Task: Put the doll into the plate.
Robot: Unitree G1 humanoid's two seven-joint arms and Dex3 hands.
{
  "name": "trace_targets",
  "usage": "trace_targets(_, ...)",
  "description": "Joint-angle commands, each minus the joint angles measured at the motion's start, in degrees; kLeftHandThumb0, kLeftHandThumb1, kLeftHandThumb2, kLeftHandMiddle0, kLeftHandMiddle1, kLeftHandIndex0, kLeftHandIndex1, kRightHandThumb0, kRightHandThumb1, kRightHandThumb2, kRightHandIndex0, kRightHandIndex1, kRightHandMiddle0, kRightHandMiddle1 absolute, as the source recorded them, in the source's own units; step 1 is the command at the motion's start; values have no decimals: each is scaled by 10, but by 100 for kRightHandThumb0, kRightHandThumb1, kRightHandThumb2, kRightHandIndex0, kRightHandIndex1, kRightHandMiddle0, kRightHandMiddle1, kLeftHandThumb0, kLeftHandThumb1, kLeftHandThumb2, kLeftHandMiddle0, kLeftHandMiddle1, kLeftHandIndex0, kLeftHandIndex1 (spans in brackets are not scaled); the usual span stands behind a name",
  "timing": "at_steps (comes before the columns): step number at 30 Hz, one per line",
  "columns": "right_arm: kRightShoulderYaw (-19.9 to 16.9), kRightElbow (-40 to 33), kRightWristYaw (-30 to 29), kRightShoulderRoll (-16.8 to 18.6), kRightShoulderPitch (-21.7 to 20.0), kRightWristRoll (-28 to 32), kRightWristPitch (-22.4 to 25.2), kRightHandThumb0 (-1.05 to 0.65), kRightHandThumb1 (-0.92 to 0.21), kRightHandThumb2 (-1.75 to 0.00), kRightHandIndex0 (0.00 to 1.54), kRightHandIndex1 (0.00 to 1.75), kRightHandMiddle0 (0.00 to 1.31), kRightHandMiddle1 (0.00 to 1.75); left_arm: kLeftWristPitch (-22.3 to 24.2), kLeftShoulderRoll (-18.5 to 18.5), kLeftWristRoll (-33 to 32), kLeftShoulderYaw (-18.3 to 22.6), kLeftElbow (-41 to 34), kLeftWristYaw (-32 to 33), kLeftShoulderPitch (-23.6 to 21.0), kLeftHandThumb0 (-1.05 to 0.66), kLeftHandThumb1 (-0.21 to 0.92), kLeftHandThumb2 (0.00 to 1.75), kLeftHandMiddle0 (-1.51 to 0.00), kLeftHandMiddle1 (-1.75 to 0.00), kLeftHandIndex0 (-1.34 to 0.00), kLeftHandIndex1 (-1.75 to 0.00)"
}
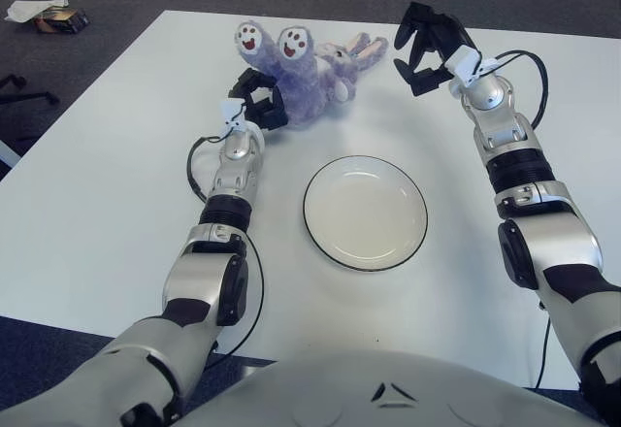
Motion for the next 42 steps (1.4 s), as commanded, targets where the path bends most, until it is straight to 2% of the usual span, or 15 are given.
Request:
trace_targets(1, 9, -1, 0, -1, -6, -12, -1, -1, -26, -138, 66, 175, 47, 167, 21, -4, 11, -10, -12, 2, 9, -50, 21, 144, -118, -175, -69, -175)
trace_targets(4, 13, 5, 1, 1, -11, -14, 2, -1, -25, -137, 66, 175, 48, 166, 27, -6, 12, -12, -22, -2, 13, -50, 21, 144, -119, -175, -69, -175)
trace_targets(10, 25, 78, -20, 14, -45, -28, -14, -1, -25, -137, 65, 175, 49, 165, 27, -10, 10, -14, -33, -17, 24, -50, 22, 143, -120, -175, -68, -175)
trace_targets(20, 46, 142, -35, 29, -79, -46, -37, -1, -25, -134, 67, 175, 53, 156, 32, -20, -3, -14, -49, -36, 38, -50, 23, 141, -120, -175, -67, -175)
trace_targets(23, 53, 155, -37, 34, -85, -51, -44, -1, -31, -132, 55, 175, 49, 169, 35, -22, -9, -11, -52, -41, 39, -50, 23, 141, -121, -175, -67, -175)
trace_targets(32, 63, 171, -37, 50, -89, -54, -48, -1, -39, -123, 44, 175, 43, 174, 33, -26, -13, -11, -51, -47, 41, -50, 24, 141, -121, -175, -67, -175)
trace_targets(34, 67, 172, -37, 54, -89, -55, -46, -1, -44, -118, 47, 175, 33, 174, 34, -28, -13, -11, -51, -46, 41, -50, 24, 141, -121, -175, -67, -175)
trace_targets(35, 69, 173, -38, 56, -89, -56, -45, -1, -55, -101, 46, 166, 27, 174, 34, -29, -14, -10, -51, -45, 41, -50, 23, 141, -121, -175, -67, -175)
trace_targets(39, 73, 177, -41, 59, -90, -60, -47, -1, -80, -64, 40, 151, 16, 174, 35, -31, -15, -10, -52, -46, 41, -50, 23, 141, -121, -175, -67, -175)
trace_targets(40, 75, 177, -41, 61, -90, -60, -49, -1, -82, -60, 39, 150, 15, 175, 35, -32, -14, -10, -51, -45, 41, -50, 23, 141, -121, -175, -67, -175)
trace_targets(41, 76, 178, -42, 62, -90, -60, -50, -13, -86, -57, 31, 147, 17, 175, 35, -32, -14, -10, -51, -45, 41, -50, 23, 141, -121, -175, -67, -175)
trace_targets(42, 77, 178, -41, 63, -89, -60, -50, -18, -87, -55, 28, 146, 17, 175, 36, -32, -14, -10, -50, -44, 41, -50, 23, 141, -121, -175, -67, -175)
